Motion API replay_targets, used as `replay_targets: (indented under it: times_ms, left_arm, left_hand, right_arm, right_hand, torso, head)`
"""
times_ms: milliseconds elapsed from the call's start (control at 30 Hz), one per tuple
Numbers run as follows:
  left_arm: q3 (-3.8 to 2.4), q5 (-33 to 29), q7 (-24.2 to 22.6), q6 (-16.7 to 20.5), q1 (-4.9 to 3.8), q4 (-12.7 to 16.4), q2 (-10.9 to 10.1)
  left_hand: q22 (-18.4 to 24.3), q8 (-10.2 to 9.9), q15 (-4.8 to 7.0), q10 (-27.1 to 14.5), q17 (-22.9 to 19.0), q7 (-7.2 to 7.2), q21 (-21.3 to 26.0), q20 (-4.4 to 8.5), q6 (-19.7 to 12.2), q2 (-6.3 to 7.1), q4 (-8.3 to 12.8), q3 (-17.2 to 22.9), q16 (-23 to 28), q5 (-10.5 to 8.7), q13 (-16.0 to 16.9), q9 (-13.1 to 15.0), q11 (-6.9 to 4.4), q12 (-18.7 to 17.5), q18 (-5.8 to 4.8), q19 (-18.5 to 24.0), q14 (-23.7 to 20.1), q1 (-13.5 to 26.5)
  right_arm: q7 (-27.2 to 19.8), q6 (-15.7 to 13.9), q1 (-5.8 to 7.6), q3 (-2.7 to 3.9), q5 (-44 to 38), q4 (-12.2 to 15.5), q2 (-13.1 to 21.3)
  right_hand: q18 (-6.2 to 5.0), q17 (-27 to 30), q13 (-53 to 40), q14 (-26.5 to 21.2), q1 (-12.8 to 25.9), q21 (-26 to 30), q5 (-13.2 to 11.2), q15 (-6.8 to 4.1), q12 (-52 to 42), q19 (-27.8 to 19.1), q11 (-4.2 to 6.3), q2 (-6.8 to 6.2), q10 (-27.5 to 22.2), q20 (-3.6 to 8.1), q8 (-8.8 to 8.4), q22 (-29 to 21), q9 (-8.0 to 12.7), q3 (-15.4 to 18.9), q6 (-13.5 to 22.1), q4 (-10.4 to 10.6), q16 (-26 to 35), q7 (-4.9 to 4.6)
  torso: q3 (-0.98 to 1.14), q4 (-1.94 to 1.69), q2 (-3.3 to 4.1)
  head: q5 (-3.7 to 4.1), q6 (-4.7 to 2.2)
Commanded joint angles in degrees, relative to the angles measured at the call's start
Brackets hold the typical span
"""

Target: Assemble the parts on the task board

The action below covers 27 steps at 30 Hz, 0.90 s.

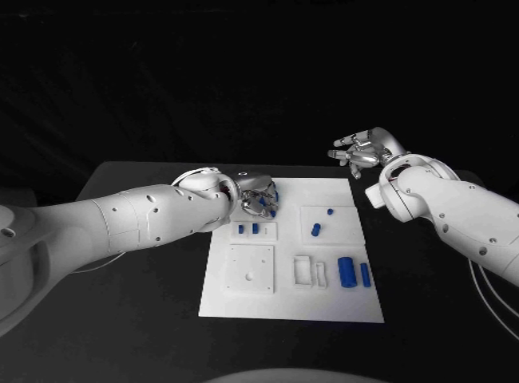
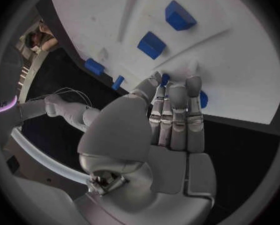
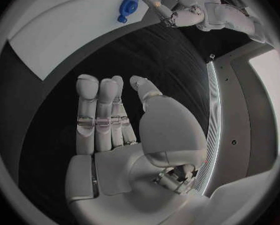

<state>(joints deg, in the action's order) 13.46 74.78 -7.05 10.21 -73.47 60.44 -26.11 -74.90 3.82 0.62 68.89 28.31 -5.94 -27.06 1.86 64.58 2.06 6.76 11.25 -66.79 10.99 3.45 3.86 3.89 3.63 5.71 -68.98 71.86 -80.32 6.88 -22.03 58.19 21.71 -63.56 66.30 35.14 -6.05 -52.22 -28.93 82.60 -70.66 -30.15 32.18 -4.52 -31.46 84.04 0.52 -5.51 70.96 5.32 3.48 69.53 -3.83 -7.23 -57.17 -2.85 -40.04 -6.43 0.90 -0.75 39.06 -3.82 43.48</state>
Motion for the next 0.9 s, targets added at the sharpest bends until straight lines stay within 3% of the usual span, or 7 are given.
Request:
replay_targets:
  times_ms: [33,367,900]
  left_arm:
    - [-0.03,0.3,0.4,-0.7,0.02,0.1,0.2]
    - [-0.03,0.3,0.9,0.2,0.05,0.0,0.4]
    - [-0.03,0.6,2.2,0.2,0.16,0.0,1.0]
  left_hand:
    - [-1.2,-0.3,0.14,-0.5,-0.1,-0.10,-0.4,-0.01,-0.4,0.17,-0.1,0.5,-0.1,0.11,-0.1,0.0,0.21,-0.2,0.75,0.4,-0.2,0.5]
    - [-1.2,-0.2,-0.02,-0.5,-0.3,-0.12,-0.7,-0.17,-0.9,0.69,-0.3,1.2,-0.2,0.09,-0.1,0.0,0.33,-0.2,1.01,0.3,-0.1,0.5]
    - [-1.2,-0.2,-0.36,-2.4,-0.5,0.02,-0.7,-0.56,-3.0,1.68,-0.7,1.7,-0.2,-0.21,-0.1,-0.2,0.85,-0.2,1.46,0.0,0.1,0.9]
  right_arm:
    - [-0.2,0.4,-0.01,0.02,-0.8,0.3,0.0]
    - [-0.2,0.6,-0.01,0.02,-1.7,0.6,0.0]
    - [-0.1,0.9,-0.01,0.01,-2.4,0.7,-0.1]
  right_hand:
    - [-0.62,0.0,-0.1,0.2,-0.1,-0.4,-0.1,0.10,0.0,2.5,-0.11,-0.30,0.2,0.25,0.13,0.1,0.0,-0.3,-0.2,0.0,0.3,-0.12]
    - [-0.62,0.0,-0.1,0.2,-0.1,-0.4,-0.1,0.10,0.0,2.5,-0.11,-0.30,0.2,0.25,0.13,0.1,0.0,-0.3,-0.2,0.0,0.3,-0.12]
    - [-0.63,0.1,-0.1,0.1,0.0,-0.2,-0.2,0.11,0.2,2.5,-0.13,-0.38,0.2,0.23,0.11,0.1,0.0,-0.3,-0.2,-0.1,0.3,-0.14]
  torso:
    - [0.01,-0.02,0.01]
    - [-0.11,-0.15,0.00]
    - [-0.06,-0.03,-0.03]
  head:
    - [0.07,-0.03]
    - [0.33,-0.06]
    - [0.43,-0.25]
